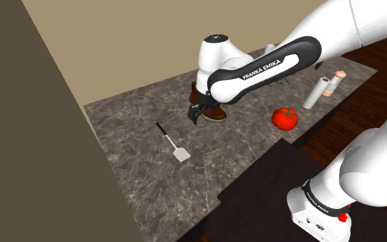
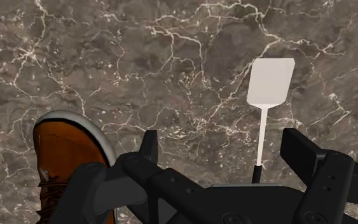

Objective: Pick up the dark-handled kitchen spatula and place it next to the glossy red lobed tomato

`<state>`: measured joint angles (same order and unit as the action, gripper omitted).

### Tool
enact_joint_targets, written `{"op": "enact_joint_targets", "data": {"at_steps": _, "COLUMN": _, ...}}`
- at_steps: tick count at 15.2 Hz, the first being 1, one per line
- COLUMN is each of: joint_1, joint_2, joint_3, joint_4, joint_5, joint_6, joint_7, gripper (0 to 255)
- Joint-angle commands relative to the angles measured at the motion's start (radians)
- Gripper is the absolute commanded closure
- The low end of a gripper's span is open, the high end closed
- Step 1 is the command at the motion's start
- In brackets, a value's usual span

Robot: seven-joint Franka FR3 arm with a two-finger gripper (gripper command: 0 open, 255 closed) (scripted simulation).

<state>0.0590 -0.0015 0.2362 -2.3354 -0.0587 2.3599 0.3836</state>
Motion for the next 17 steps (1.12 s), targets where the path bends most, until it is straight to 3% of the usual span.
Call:
{"op": "enact_joint_targets", "data": {"at_steps": 1, "joint_1": 0.009, "joint_2": 0.075, "joint_3": 0.009, "joint_4": 0.038, "joint_5": -0.025, "joint_6": 0.039, "joint_7": 0.039, "gripper": 0}}
{"op": "enact_joint_targets", "data": {"at_steps": 8, "joint_1": 0.062, "joint_2": 0.351, "joint_3": -0.005, "joint_4": 0.226, "joint_5": -0.124, "joint_6": 0.128, "joint_7": 0.151, "gripper": 0}}
{"op": "enact_joint_targets", "data": {"at_steps": 15, "joint_1": 0.135, "joint_2": 0.622, "joint_3": -0.041, "joint_4": 0.479, "joint_5": -0.181, "joint_6": 0.156, "joint_7": 0.217, "gripper": 0}}
{"op": "enact_joint_targets", "data": {"at_steps": 17, "joint_1": 0.138, "joint_2": 0.636, "joint_3": -0.044, "joint_4": 0.485, "joint_5": -0.183, "joint_6": 0.164, "joint_7": 0.219, "gripper": 0}}
